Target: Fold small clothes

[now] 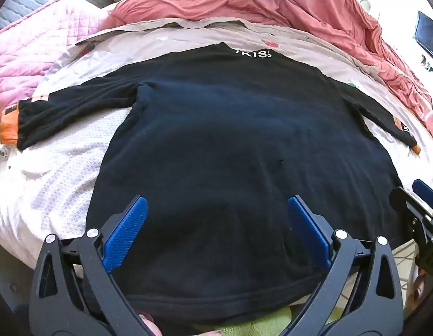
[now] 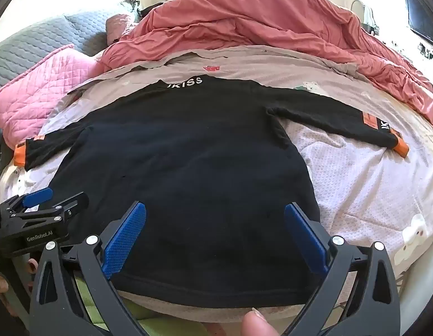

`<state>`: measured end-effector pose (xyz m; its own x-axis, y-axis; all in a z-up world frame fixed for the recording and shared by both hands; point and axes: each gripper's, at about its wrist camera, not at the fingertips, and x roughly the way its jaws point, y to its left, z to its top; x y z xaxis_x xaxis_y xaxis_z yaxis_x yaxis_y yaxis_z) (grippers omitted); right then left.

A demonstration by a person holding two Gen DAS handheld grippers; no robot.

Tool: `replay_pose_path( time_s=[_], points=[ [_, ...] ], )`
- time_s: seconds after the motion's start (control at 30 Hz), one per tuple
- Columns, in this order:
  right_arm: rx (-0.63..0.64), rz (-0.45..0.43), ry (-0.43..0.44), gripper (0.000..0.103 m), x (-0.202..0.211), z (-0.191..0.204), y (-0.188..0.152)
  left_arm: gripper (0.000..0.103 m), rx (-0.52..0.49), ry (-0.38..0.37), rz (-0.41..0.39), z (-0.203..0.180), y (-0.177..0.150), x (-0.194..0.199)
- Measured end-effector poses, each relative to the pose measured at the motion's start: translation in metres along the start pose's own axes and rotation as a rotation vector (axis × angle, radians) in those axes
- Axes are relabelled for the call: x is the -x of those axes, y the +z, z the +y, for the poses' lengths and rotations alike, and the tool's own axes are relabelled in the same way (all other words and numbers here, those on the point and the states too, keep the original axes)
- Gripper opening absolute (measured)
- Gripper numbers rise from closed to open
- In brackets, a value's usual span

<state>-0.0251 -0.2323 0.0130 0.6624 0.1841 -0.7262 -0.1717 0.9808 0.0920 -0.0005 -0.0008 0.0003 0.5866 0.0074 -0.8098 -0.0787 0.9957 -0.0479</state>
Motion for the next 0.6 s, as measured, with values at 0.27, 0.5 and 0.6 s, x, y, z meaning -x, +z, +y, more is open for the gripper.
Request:
replay_pose_path(
  time_s=[0.27, 0.5, 0.6],
  points=[
    [0.013, -0.001, -0.009, 0.099, 0.0063, 0.0019, 0.0016, 0.094, 0.007, -0.003, 0.005, -0.0011, 0.0022, -0.0005],
    [0.028, -0.009, -0.021, 0.099, 0.0088, 0.0052, -0.0038, 0.094, 0.015, -0.023, -0.010, 0.0017, 0.0027, 0.0089],
    [0.028, -0.010, -0.022, 0.099, 0.0085, 0.0053, -0.0044, 0.094, 0.012, -0.022, -0.012, 0.0017, 0.0019, 0.0086]
  ],
)
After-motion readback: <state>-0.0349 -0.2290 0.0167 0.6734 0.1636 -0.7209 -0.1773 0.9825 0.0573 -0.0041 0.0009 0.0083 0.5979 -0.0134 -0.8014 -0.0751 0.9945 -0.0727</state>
